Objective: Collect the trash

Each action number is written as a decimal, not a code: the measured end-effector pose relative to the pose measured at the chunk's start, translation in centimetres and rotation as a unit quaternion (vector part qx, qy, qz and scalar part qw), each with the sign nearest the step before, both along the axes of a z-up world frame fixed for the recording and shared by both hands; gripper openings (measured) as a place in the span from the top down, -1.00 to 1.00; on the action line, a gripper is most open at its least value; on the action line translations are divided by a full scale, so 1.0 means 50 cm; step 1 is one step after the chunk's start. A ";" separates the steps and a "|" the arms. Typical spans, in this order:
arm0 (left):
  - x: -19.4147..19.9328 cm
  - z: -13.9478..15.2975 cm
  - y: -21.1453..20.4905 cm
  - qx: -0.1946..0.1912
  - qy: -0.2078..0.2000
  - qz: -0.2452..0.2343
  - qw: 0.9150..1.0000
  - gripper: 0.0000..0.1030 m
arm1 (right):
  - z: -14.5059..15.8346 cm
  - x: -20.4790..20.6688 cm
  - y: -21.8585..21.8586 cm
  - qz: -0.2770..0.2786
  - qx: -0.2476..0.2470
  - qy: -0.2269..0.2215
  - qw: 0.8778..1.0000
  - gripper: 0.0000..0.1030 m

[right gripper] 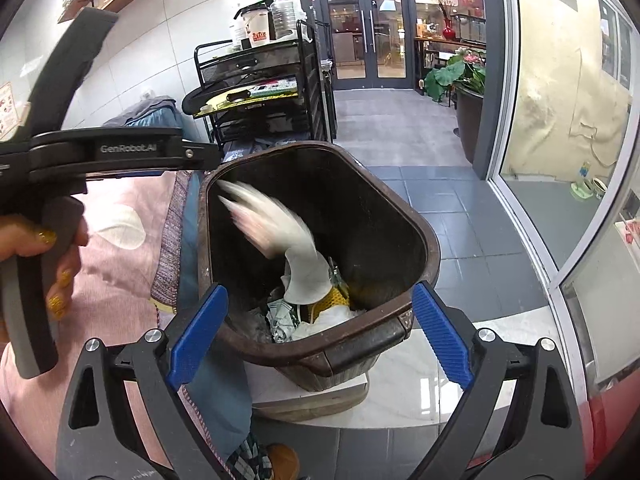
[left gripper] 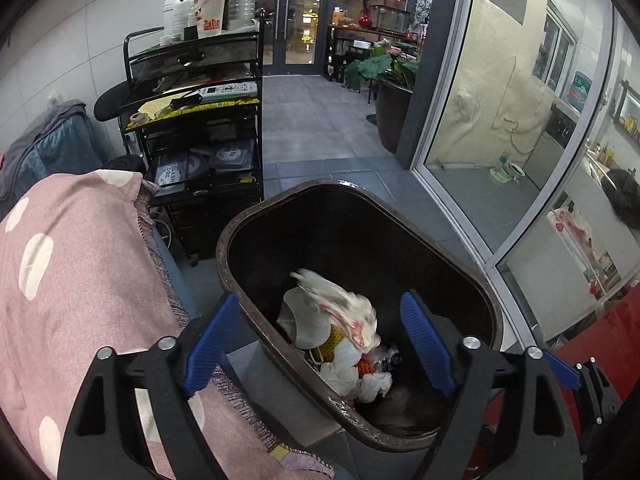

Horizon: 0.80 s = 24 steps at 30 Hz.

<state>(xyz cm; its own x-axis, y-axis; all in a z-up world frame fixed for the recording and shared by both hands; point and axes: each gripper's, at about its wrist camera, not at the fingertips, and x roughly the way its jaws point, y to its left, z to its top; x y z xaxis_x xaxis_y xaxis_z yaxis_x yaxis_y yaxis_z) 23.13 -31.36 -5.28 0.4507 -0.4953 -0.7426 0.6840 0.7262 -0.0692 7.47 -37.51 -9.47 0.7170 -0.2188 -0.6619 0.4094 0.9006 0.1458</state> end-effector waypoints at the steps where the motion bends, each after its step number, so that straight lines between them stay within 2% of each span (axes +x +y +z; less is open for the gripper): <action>1: -0.001 -0.002 0.000 0.002 -0.001 0.001 1.000 -0.70 | 0.000 0.001 0.000 0.000 0.000 0.000 1.000 -0.79; 6: -0.008 0.004 0.013 -0.002 -0.007 0.005 1.000 -0.81 | 0.000 -0.005 0.004 -0.001 -0.002 0.001 1.000 -0.79; 12: -0.031 0.047 0.058 -0.035 -0.040 0.019 0.998 -0.88 | 0.007 -0.002 0.005 -0.002 -0.009 0.000 1.000 -0.80; 19: -0.067 0.107 0.142 -0.077 -0.078 0.045 0.993 -0.88 | 0.028 0.007 0.008 0.000 -0.012 -0.013 1.000 -0.86; 24: -0.095 0.135 0.212 -0.093 -0.104 0.075 0.987 -0.88 | 0.046 0.025 0.026 0.008 -0.017 -0.019 1.000 -0.86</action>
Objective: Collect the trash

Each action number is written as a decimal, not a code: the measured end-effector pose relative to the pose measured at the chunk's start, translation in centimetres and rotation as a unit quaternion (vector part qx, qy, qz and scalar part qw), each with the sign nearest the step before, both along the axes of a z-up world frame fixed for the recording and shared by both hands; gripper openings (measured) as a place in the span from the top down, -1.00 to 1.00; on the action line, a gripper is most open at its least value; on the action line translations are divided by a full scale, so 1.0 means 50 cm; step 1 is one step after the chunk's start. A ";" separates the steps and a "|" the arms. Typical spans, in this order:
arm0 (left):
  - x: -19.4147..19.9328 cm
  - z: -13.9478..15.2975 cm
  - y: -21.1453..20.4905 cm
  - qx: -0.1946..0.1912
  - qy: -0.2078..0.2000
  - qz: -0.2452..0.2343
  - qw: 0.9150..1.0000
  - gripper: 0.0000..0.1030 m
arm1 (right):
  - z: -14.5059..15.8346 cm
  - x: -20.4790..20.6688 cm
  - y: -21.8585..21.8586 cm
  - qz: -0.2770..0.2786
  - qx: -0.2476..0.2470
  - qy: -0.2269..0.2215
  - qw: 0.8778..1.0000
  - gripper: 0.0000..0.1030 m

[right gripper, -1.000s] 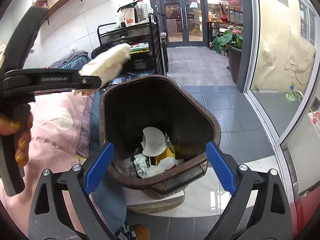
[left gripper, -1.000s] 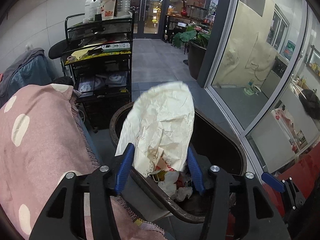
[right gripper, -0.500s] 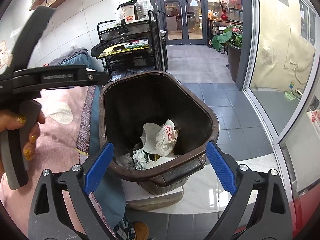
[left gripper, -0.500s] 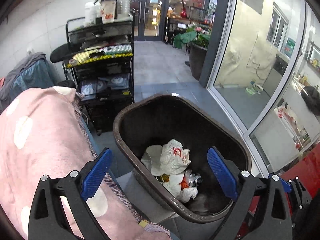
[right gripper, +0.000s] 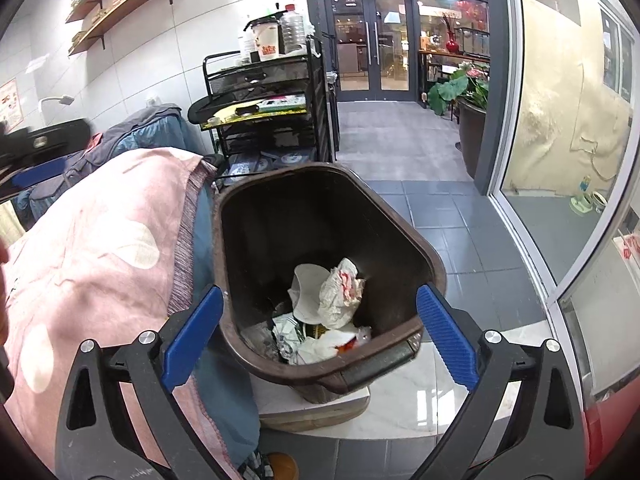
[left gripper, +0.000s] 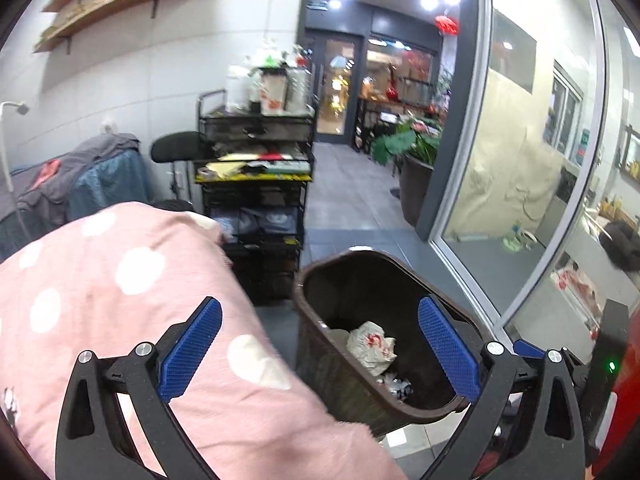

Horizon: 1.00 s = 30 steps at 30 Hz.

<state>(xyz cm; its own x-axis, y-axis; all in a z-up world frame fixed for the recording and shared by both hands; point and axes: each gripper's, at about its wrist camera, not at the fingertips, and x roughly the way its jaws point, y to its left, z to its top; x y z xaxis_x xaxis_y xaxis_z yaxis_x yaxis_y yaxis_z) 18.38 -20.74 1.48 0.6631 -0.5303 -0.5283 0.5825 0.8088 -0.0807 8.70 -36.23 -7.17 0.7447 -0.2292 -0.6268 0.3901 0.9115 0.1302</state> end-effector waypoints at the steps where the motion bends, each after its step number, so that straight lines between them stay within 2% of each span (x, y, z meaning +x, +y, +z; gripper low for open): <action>1: -0.004 0.003 0.014 -0.003 -0.004 0.006 1.000 -0.88 | 0.005 0.003 0.004 0.002 0.001 -0.004 1.000 -0.89; 9: -0.056 0.022 0.133 -0.017 -0.040 0.074 0.996 -0.88 | 0.047 0.034 0.067 0.021 -0.010 -0.030 0.999 -0.89; 14: -0.079 0.028 0.207 -0.025 -0.056 0.128 0.990 -0.88 | 0.087 0.052 0.137 0.040 -0.033 -0.052 0.997 -0.89; 21: -0.127 0.029 0.308 -0.028 -0.085 0.211 0.973 -0.88 | 0.128 0.062 0.250 0.099 -0.065 -0.074 0.990 -0.89; 27: -0.173 0.029 0.375 -0.008 -0.115 0.286 0.951 -0.88 | 0.147 0.040 0.347 0.163 -0.080 -0.105 0.978 -0.89; 30: -0.197 0.026 0.400 -0.006 -0.117 0.299 0.947 -0.88 | 0.150 0.022 0.391 0.186 -0.090 -0.112 0.972 -0.89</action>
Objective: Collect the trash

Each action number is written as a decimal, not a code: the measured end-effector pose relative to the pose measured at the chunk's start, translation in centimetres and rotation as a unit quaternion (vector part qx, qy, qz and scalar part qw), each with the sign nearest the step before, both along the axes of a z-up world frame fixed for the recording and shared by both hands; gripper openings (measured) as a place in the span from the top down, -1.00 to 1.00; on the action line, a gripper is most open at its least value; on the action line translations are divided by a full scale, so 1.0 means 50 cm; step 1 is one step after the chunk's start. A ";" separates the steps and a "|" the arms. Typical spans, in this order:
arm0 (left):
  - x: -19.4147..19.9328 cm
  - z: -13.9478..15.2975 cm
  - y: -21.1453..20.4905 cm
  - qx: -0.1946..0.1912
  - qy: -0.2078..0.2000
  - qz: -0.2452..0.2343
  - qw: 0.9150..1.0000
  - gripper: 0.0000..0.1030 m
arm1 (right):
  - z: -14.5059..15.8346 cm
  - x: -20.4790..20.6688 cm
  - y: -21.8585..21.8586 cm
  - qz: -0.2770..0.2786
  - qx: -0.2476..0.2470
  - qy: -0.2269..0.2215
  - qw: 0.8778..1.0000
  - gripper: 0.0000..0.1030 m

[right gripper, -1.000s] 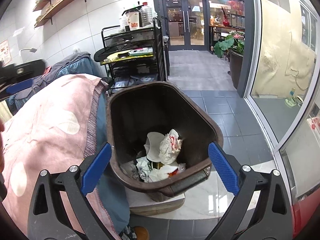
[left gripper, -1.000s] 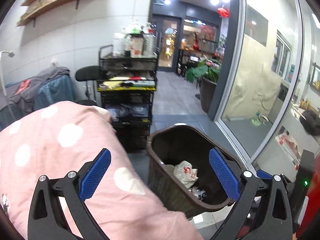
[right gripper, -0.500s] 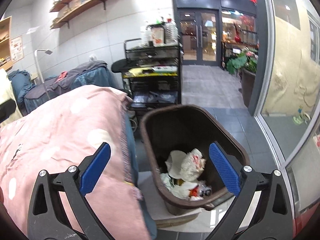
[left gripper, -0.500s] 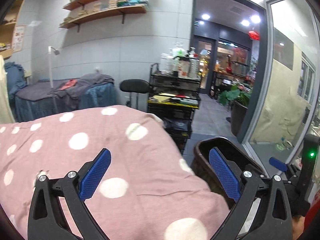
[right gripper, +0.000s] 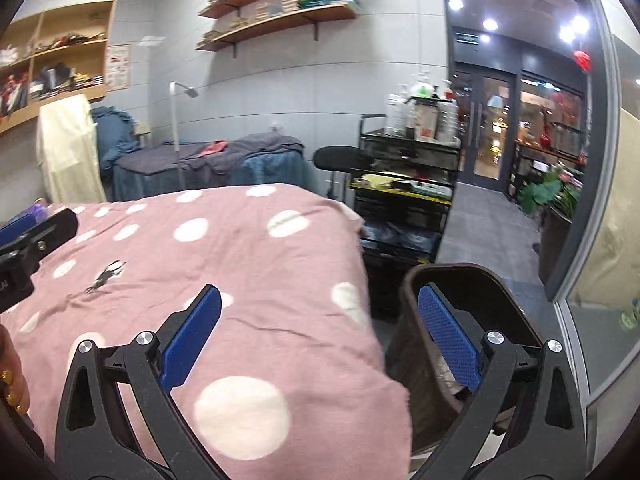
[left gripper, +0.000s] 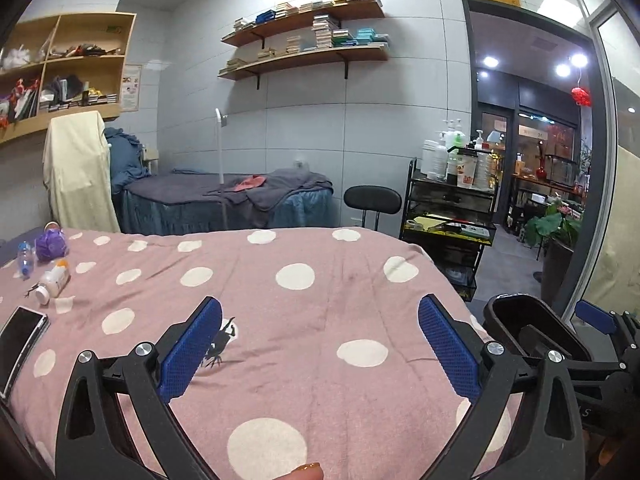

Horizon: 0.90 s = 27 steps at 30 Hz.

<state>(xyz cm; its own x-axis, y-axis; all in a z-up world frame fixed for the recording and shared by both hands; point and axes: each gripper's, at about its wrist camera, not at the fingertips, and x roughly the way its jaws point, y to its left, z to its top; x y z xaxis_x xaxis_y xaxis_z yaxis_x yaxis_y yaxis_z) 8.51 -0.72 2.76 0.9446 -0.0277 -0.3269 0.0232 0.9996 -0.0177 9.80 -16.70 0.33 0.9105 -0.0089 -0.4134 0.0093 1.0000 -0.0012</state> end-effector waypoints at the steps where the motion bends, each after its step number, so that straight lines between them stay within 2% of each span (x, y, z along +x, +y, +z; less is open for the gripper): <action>1: -0.010 -0.001 0.006 0.002 0.000 0.007 1.000 -0.88 | 0.001 -0.012 0.013 0.003 -0.009 -0.009 1.000 -0.89; 5: -0.043 -0.007 0.020 0.003 -0.002 0.034 0.999 -0.88 | 0.002 -0.059 0.063 0.020 -0.034 -0.036 0.999 -0.89; 12: -0.097 -0.024 0.026 0.000 -0.011 0.047 0.999 -0.88 | 0.010 -0.113 0.067 0.043 -0.005 -0.044 0.998 -0.89; 18: -0.131 -0.029 0.028 -0.004 -0.024 0.065 0.998 -0.88 | 0.000 -0.137 0.066 0.044 0.008 -0.029 0.999 -0.89; 27: -0.145 -0.031 0.038 -0.018 -0.022 0.074 0.997 -0.88 | 0.003 -0.160 0.058 0.037 0.016 -0.041 0.998 -0.89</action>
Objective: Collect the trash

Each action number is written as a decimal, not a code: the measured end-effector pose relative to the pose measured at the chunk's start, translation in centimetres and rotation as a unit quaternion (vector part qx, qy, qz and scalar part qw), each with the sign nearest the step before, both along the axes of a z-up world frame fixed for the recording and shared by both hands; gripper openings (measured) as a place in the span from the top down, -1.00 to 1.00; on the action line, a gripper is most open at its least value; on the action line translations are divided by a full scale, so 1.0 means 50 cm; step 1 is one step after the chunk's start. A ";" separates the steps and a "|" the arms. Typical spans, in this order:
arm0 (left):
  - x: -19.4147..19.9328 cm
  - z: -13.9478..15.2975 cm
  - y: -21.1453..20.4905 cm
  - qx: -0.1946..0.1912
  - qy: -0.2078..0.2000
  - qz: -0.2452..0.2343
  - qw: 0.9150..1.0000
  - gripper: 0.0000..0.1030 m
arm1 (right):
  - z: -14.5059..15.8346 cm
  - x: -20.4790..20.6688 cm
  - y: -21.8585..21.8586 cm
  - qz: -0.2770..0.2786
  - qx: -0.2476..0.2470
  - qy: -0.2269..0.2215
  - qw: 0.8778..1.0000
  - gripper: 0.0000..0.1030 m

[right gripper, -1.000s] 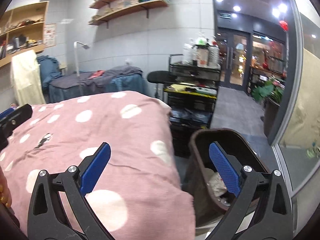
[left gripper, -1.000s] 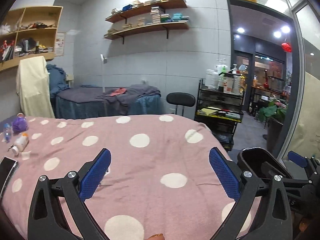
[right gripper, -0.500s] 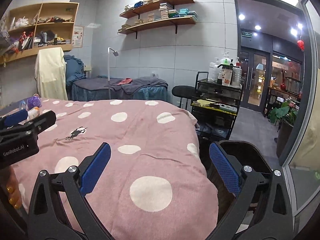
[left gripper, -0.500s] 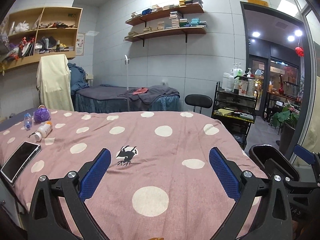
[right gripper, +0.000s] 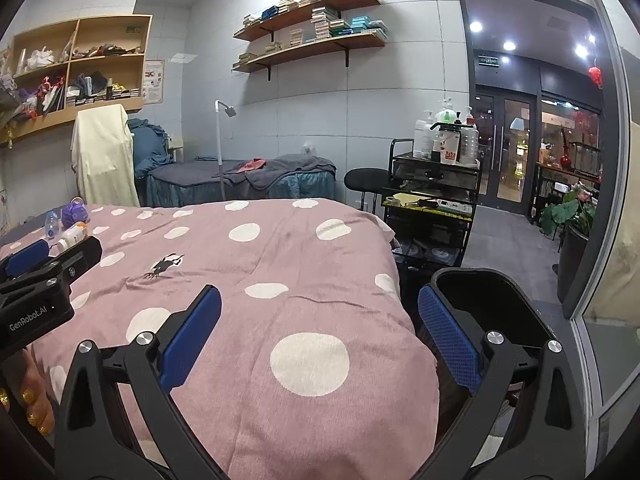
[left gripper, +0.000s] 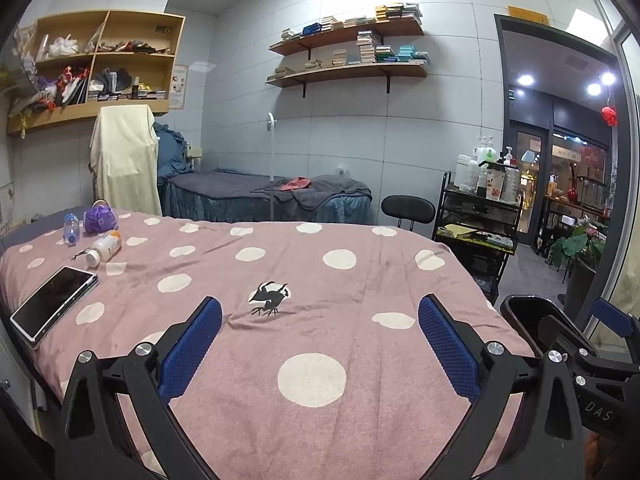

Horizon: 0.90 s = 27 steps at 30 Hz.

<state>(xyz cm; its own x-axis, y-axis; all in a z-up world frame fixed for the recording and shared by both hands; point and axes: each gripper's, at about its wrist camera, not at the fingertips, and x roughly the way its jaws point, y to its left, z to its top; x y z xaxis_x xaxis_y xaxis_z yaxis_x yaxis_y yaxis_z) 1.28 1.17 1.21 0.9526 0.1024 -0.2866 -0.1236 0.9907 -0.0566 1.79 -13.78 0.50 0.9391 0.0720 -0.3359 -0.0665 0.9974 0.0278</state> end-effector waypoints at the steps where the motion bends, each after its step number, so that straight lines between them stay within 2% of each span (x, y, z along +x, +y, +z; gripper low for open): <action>1: -0.002 0.001 -0.001 -0.001 -0.002 0.000 1.000 -0.88 | 0.001 0.000 -0.003 0.000 0.003 0.000 1.000 -0.89; 27: -0.011 0.004 -0.008 -0.005 -0.004 -0.002 1.000 -0.88 | -0.003 -0.004 -0.019 -0.006 0.017 0.004 1.000 -0.89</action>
